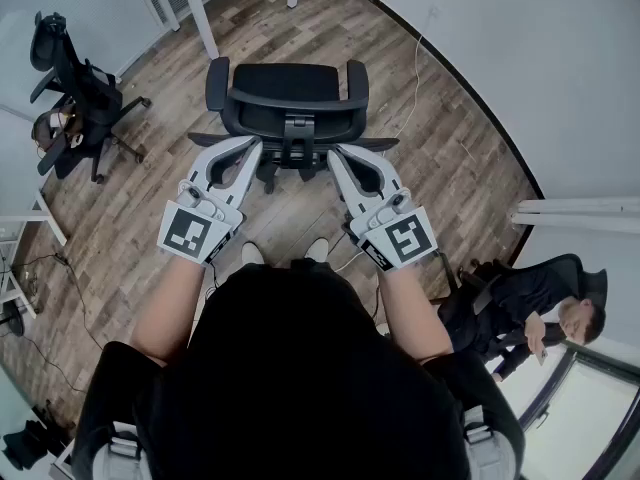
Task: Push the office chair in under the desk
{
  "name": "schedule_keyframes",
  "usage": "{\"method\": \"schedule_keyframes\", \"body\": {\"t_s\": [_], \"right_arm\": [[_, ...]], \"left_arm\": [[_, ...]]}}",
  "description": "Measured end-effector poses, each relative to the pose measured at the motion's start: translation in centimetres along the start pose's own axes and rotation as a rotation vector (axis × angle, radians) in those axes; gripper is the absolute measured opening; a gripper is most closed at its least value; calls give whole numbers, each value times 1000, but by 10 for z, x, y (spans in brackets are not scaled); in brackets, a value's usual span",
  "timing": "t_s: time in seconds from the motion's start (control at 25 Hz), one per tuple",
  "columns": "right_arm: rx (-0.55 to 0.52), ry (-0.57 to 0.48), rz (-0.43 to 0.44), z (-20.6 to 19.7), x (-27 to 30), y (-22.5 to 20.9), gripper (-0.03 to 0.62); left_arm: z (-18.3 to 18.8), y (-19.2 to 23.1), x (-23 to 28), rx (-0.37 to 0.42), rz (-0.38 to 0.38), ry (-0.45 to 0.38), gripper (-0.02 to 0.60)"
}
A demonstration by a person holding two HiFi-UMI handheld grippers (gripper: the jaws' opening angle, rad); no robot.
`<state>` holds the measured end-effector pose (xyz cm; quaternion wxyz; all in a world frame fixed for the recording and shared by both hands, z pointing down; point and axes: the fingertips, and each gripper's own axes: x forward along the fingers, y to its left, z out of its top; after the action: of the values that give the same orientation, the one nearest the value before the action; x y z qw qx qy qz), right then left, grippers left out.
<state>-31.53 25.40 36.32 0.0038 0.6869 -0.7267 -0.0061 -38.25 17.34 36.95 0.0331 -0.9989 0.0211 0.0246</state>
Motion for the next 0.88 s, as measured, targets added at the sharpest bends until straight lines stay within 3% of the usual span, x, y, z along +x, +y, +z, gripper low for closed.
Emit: {"method": "schedule_keyframes", "body": {"t_s": [0.56,0.88], "right_arm": [[27,3,0,-9,4,16,2],[8,32,-60,-21,9,32,3]], "left_arm": [[-8,-5,-17,66,9,34,-8],[-18,12,-40,59,3,40,-6]]}}
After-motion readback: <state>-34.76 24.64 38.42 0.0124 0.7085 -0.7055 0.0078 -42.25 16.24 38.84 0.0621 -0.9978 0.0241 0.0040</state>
